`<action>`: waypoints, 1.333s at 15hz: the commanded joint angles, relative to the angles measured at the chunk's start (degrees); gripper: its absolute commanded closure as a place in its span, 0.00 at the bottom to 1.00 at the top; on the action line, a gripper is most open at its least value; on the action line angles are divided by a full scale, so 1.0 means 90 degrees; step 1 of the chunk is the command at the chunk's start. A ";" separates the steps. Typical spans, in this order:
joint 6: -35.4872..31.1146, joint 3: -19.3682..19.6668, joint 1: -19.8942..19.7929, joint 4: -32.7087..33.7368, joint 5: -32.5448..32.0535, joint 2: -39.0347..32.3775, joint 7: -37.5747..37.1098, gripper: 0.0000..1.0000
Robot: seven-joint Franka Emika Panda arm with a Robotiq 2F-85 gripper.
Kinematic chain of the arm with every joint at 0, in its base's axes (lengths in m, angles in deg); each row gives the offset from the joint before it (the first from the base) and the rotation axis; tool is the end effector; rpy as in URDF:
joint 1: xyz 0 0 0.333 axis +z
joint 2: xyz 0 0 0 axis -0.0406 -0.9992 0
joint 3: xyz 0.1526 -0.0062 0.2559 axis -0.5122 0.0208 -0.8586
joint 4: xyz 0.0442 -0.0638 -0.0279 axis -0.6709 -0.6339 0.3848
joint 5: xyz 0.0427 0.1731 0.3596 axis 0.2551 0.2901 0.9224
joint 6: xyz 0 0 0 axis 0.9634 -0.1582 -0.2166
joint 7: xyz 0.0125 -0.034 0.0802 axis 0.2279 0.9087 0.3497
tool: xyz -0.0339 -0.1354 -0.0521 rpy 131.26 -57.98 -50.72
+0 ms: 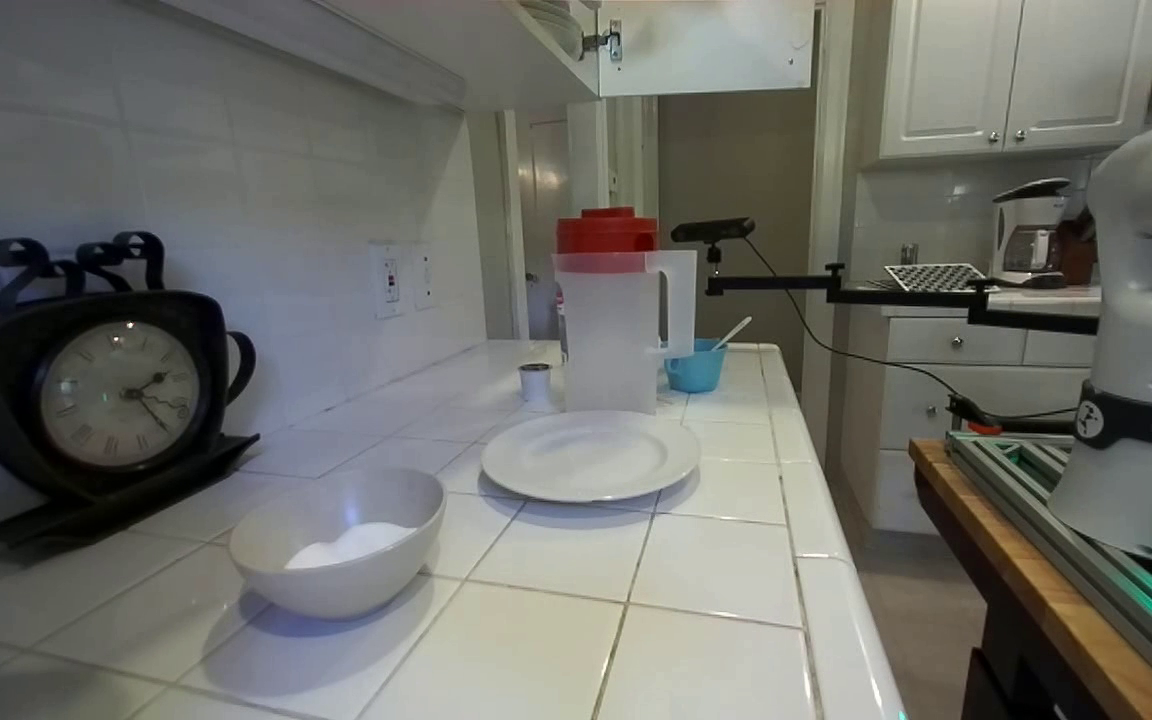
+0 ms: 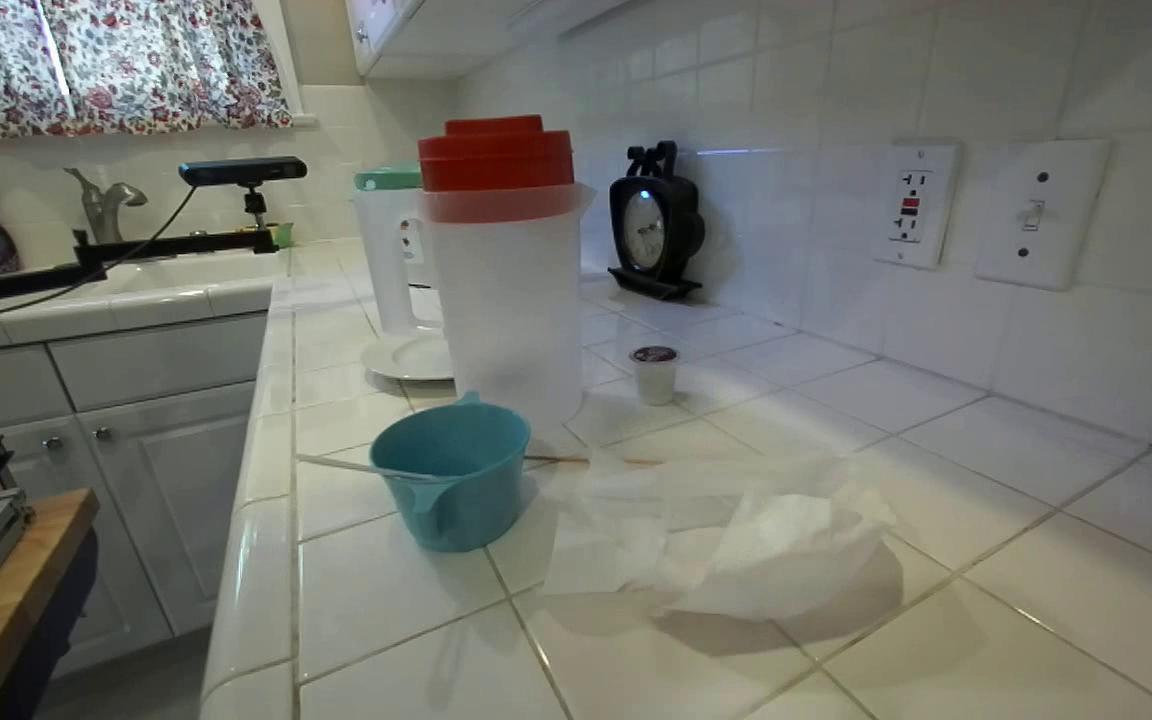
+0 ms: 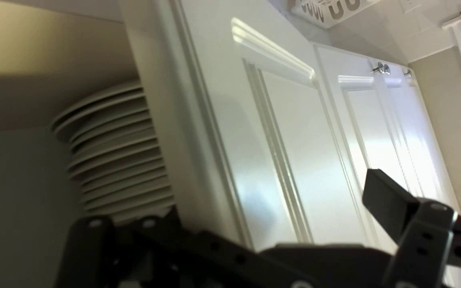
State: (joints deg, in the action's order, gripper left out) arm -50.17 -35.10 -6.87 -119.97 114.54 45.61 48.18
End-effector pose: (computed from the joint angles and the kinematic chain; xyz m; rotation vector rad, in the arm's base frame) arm 0.5008 -0.1047 0.7425 -2.0523 -0.6627 -1.2119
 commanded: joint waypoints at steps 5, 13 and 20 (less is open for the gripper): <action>0.0145 -0.0336 0.0043 -0.0128 -0.1473 0.0722 -0.1610 0.00; 0.0817 -0.0330 0.0435 0.0024 -0.2538 0.1328 -0.2632 0.00; 0.1523 -0.0378 0.0813 0.0381 -0.2965 0.1572 -0.2956 0.00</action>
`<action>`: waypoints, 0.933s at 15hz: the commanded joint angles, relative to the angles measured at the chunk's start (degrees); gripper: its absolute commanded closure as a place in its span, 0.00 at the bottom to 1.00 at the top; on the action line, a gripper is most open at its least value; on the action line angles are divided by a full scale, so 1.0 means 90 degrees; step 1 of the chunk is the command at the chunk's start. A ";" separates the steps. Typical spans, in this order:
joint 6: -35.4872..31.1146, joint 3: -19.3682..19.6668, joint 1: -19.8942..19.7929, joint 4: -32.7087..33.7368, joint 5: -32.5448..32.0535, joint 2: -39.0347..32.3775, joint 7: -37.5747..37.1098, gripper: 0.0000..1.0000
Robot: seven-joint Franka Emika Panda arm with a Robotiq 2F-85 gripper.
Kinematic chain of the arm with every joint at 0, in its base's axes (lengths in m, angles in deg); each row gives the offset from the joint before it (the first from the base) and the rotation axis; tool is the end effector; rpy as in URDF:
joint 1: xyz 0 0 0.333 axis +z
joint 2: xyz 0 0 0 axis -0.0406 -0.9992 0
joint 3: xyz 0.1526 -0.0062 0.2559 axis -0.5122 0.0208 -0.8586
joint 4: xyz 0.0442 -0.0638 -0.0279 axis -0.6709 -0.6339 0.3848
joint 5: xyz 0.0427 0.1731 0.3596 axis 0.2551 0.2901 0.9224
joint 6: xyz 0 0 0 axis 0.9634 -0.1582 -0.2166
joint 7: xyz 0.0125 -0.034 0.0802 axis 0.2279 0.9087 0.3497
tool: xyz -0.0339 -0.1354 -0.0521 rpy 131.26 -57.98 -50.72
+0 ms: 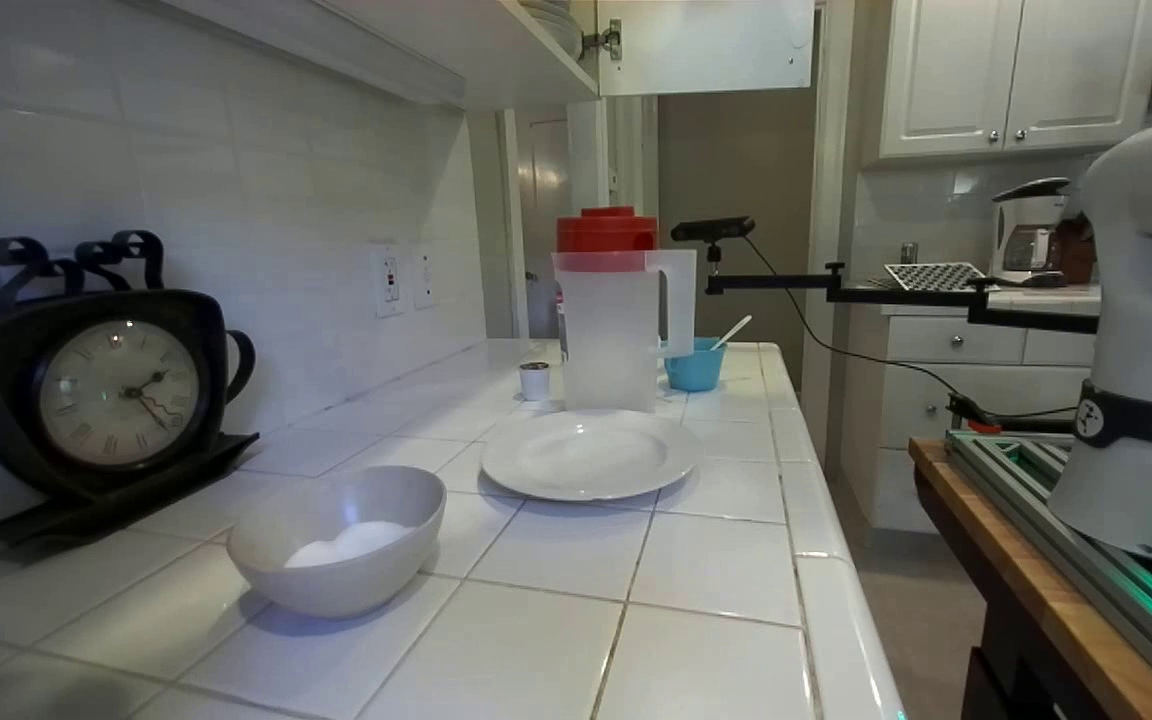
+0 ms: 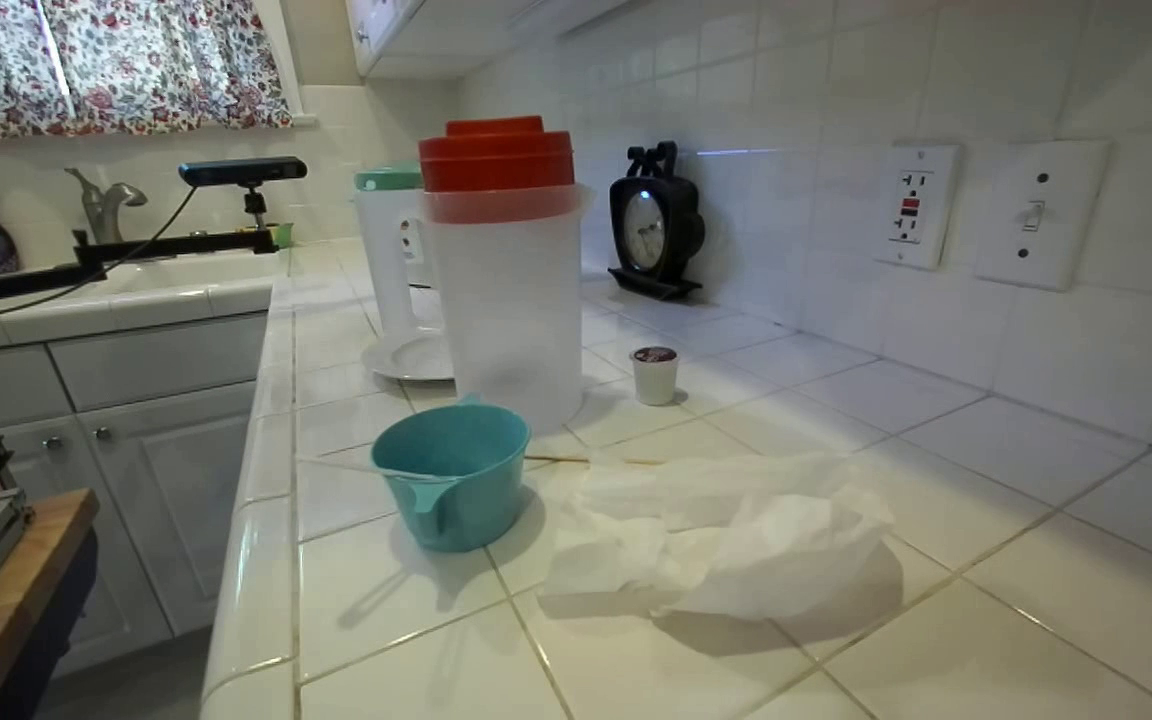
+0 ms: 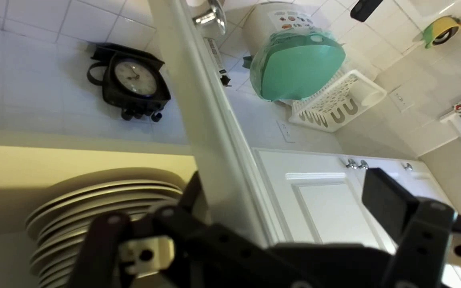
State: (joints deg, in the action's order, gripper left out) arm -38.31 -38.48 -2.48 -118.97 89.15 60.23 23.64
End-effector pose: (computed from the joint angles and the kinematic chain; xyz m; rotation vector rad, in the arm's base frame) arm 0.3804 -0.0374 0.7970 -2.4081 -0.6403 -0.8556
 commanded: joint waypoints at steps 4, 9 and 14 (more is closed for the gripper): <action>0.0626 -0.0068 0.0559 0.0636 -0.0378 -0.0060 -0.0303 0.00; 0.0977 -0.0399 0.0805 0.1202 -0.1018 -0.0059 -0.0578 0.00; 0.1176 -0.0772 0.1124 0.1555 -0.1437 -0.0016 -0.0910 0.00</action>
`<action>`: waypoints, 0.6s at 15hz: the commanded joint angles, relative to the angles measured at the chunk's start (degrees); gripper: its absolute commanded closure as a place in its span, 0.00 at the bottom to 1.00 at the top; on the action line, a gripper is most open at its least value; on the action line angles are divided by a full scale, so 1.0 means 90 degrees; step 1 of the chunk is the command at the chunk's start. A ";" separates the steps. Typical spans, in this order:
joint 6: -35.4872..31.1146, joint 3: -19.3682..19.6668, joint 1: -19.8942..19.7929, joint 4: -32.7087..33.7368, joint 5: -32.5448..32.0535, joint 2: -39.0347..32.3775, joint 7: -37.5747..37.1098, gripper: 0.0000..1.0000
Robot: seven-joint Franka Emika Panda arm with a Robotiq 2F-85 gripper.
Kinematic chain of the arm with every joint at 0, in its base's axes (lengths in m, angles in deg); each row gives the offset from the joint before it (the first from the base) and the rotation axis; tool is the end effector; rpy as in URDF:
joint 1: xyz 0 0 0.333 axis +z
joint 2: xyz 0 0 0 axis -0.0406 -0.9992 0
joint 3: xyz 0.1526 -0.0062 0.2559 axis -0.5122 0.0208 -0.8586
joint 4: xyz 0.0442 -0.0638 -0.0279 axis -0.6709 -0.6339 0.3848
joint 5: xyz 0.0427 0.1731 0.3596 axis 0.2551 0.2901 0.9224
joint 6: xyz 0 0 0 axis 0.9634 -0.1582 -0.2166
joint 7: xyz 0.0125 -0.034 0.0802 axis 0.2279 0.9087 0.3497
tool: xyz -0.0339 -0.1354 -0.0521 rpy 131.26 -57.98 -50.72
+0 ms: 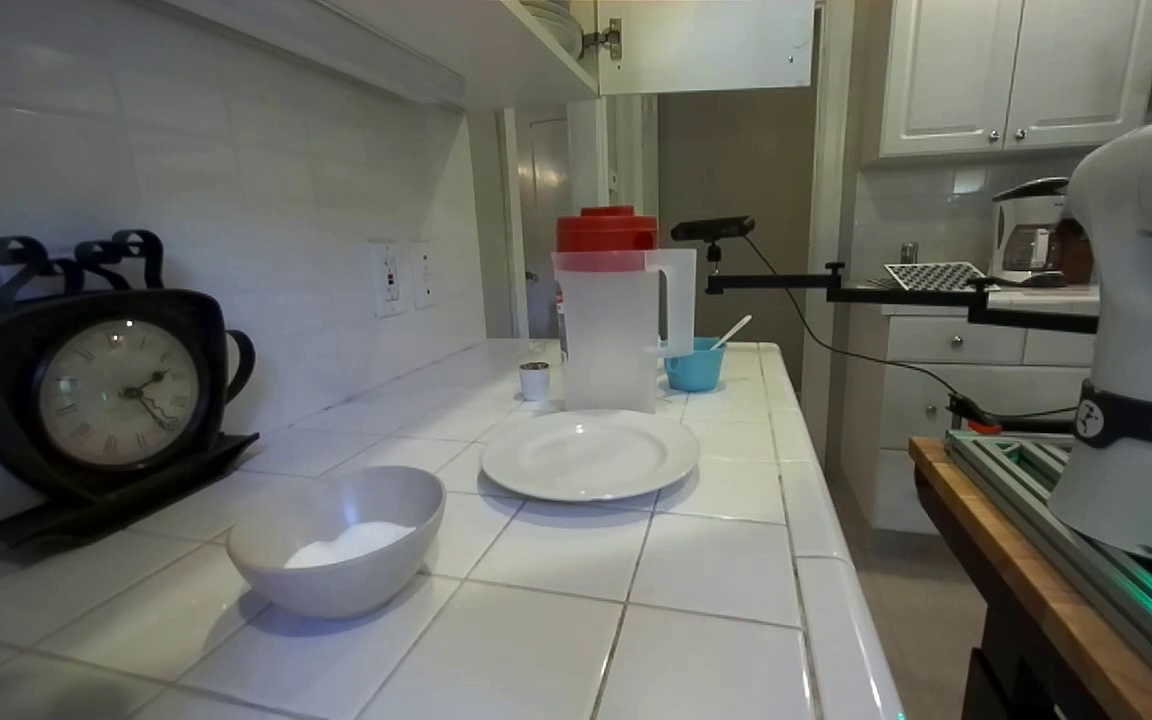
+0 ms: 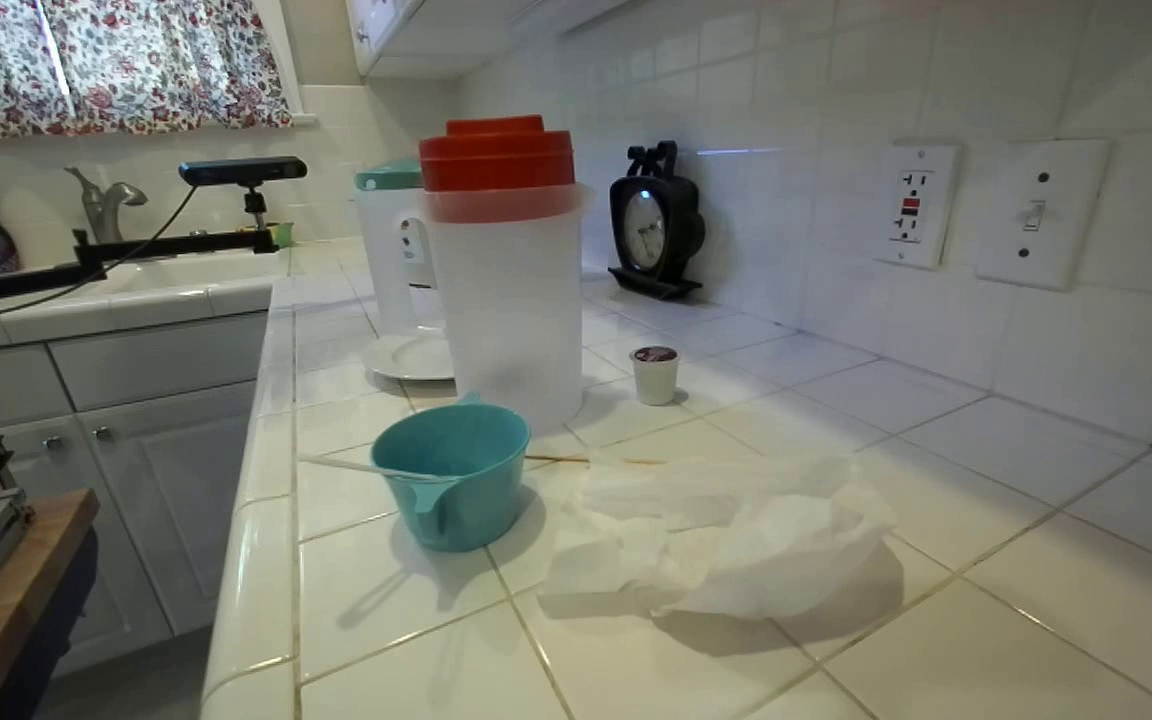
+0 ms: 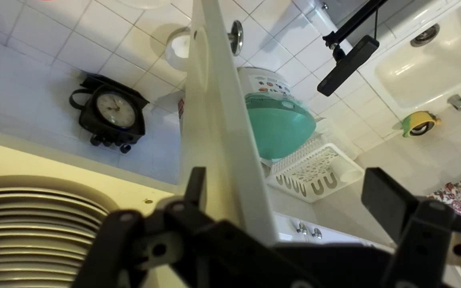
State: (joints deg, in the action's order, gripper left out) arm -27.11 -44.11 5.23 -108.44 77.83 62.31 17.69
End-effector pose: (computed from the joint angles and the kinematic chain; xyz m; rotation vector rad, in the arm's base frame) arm 0.3121 0.0480 0.8459 -2.5451 -0.9199 -0.7209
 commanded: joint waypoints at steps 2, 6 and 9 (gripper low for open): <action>0.0009 -0.0286 0.0379 0.0540 -0.0263 -0.0272 -0.0322 0.00; 0.0109 -0.0481 0.0603 0.0856 -0.0390 -0.0394 -0.0324 0.00; 0.0132 -0.0549 0.0773 0.1066 -0.0372 -0.0503 -0.0226 0.00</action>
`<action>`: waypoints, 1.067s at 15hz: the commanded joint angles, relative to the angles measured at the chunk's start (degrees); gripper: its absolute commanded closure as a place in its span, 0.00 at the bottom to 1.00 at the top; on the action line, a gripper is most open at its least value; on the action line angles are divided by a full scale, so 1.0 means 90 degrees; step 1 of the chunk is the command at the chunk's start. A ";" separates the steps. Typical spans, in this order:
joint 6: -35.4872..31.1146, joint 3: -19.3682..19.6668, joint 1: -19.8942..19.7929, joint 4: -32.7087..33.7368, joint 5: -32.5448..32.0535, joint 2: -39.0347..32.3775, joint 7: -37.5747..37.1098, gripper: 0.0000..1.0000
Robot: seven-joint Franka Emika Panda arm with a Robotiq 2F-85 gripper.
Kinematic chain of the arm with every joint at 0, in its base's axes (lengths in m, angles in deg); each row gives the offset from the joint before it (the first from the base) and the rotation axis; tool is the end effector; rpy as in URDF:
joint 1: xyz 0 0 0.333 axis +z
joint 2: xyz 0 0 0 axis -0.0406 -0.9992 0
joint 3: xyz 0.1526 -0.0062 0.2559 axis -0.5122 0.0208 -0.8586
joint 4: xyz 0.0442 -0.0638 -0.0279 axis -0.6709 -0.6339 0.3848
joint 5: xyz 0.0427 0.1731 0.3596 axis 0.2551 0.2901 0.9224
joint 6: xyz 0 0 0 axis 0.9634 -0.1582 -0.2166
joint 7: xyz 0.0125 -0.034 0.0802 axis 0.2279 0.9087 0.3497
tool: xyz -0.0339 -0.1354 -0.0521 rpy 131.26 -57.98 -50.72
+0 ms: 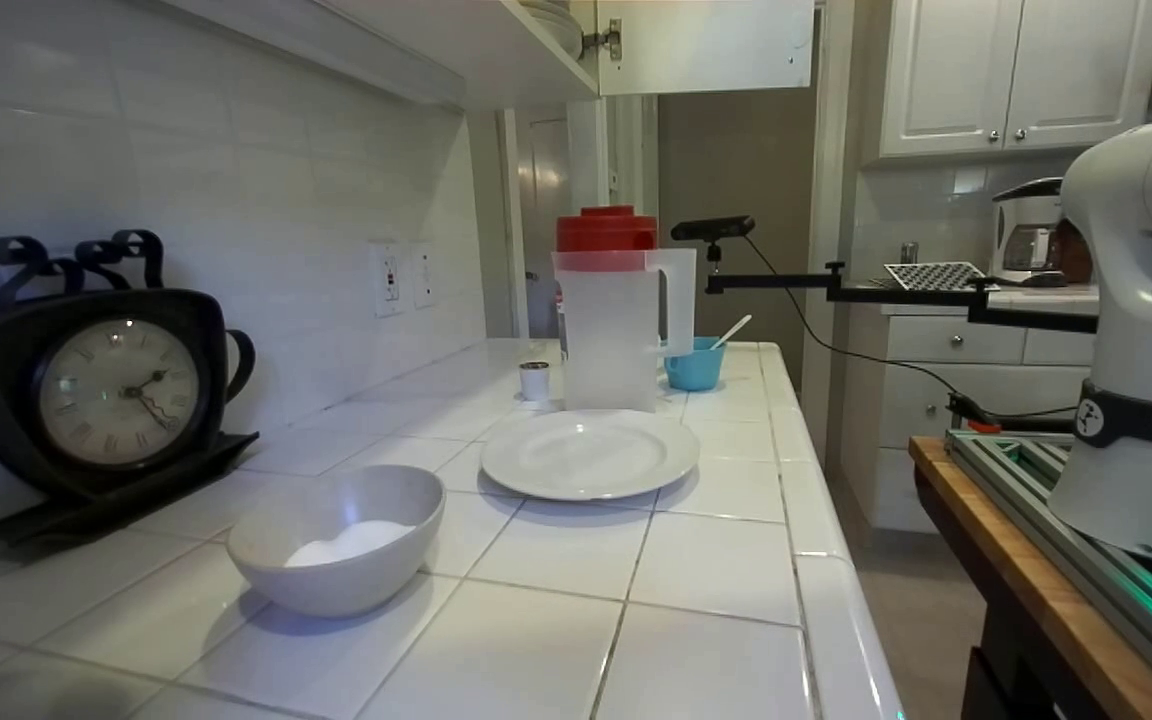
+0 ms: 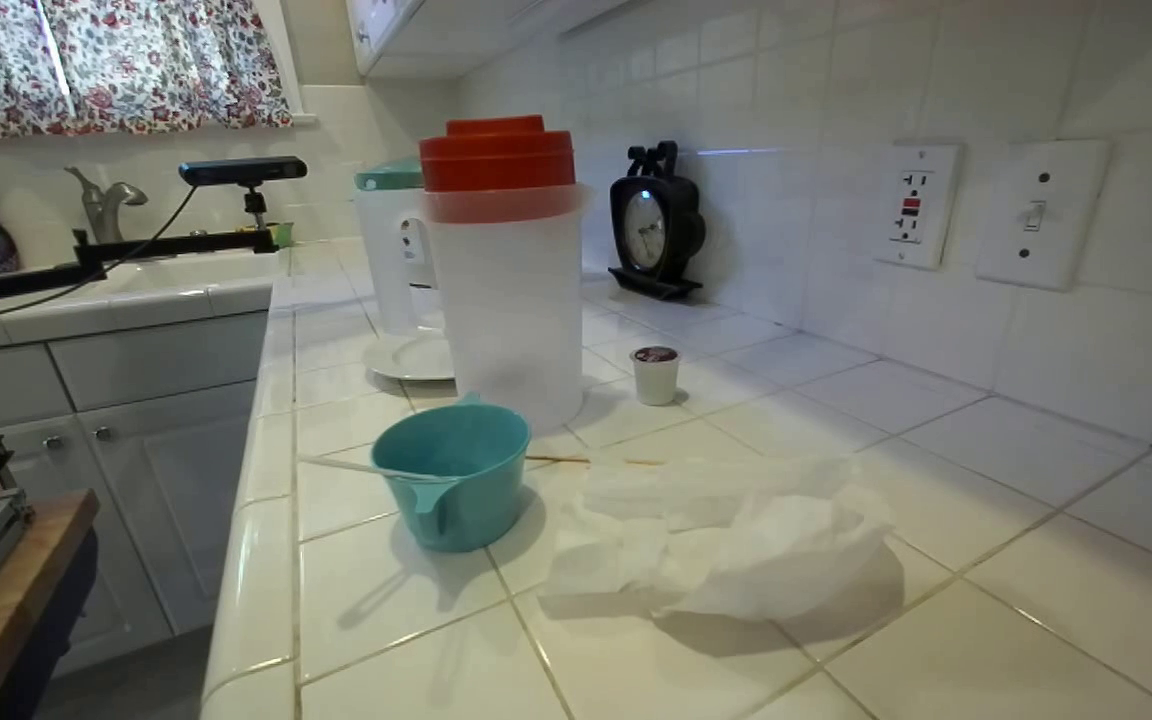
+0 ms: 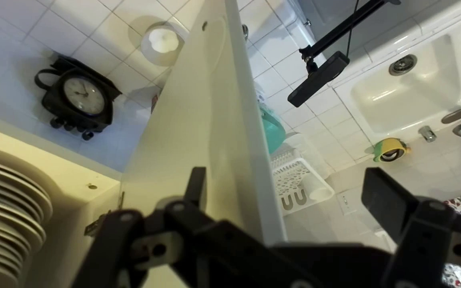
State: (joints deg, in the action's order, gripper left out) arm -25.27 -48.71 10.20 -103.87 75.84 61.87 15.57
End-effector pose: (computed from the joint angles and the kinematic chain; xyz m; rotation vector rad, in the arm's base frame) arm 0.2824 0.1103 0.8658 -2.5179 -1.1037 -0.7114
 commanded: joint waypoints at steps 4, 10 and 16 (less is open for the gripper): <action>0.0032 -0.0064 0.0459 0.0948 -0.0102 -0.0675 0.0156 0.00; -0.0020 -0.0033 0.0713 0.1526 0.0063 -0.1188 0.0525 0.00; 0.0231 0.0045 0.0871 0.2005 0.0364 -0.1497 0.0875 0.00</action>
State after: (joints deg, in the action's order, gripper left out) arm -25.06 -49.69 17.34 -90.84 76.58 51.68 21.39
